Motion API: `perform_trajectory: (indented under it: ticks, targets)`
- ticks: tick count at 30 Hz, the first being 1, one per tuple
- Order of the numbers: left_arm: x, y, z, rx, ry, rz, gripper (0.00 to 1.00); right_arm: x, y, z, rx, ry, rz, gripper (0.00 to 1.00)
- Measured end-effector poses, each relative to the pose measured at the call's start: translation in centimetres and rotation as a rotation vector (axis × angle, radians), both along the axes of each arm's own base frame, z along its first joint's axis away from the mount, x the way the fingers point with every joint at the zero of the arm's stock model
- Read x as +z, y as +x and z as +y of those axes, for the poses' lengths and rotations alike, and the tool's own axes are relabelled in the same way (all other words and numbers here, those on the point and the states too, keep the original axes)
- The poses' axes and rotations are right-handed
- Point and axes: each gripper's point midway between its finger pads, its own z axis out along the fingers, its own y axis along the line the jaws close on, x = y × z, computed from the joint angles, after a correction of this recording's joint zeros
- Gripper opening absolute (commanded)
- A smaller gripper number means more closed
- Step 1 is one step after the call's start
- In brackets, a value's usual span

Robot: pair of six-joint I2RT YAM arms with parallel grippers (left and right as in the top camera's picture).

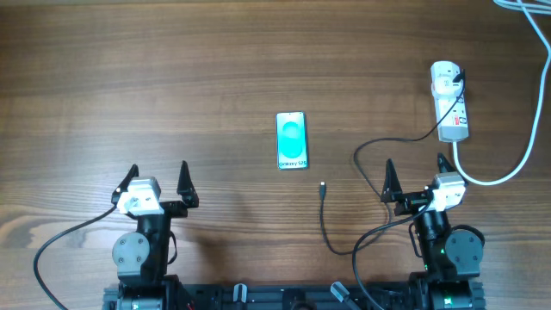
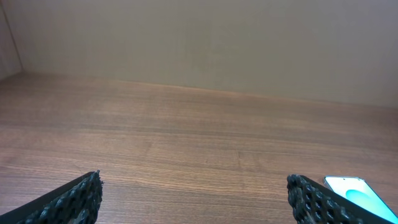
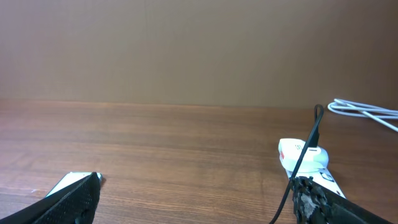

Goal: Plug charger to phone and switch on socket

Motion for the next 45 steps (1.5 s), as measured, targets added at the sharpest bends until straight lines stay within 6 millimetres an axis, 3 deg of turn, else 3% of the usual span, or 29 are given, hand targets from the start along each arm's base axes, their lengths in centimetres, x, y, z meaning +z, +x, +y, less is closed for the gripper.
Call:
perform_trajectory:
  ticks: [17, 19, 23, 26, 30, 34, 36, 38, 40, 43, 45]
  targets:
    - [0.0, 0.0, -0.1, -0.005, -0.004, -0.001, 1.0, 0.0, 0.0, 0.0, 0.0, 0.0, 0.0, 1.0]
    - [0.3, 0.0, -1.9, -0.101, -0.103, -0.011, 1.0, 0.0, 0.0, 0.0, 0.0, 0.0, 0.0, 1.0]
    - [0.9, -1.3, -7.3, -0.398, -0.509, 0.057, 1.0, 0.0, 0.0, 0.0, 0.0, 0.0, 0.0, 1.0]
    - [2.7, -2.0, -8.7, -0.497, -0.619, 0.035, 1.0, 0.0, 0.0, 0.0, 0.0, 0.0, 0.0, 1.0]
    - [10.1, -4.4, -10.1, -0.691, -0.592, -0.233, 1.0, 0.0, 0.0, 0.0, 0.0, 0.0, 0.0, 1.0]
    - [12.5, -4.8, -9.8, -0.676, -0.613, -0.232, 1.0, 0.0, 0.0, 0.0, 0.0, 0.0, 0.0, 1.0]
    - [14.7, -4.2, -9.7, -0.642, -0.586, -0.19, 1.0, 0.0, 0.0, 0.0, 0.0, 0.0, 0.0, 1.0]
    - [15.2, -3.3, -9.6, -0.607, -0.587, -0.095, 0.99, 0.0, 0.0, 0.0, 0.0, 0.0, 0.0, 1.0]
    - [15.4, -0.3, -9.8, -0.556, -0.609, 0.127, 1.0, 0.0, 0.0, 0.0, 0.0, 0.0, -0.002, 1.0]
    - [12.3, 1.6, -9.9, -0.443, -0.646, 0.555, 1.0, 0.0, 0.0, 0.0, 0.0, 0.0, -0.002, 1.0]
    - [9.9, 3.3, -9.3, -0.293, -0.582, 0.878, 1.0, 0.0, 0.0, 0.0, 0.0, 0.0, -0.002, 1.0]
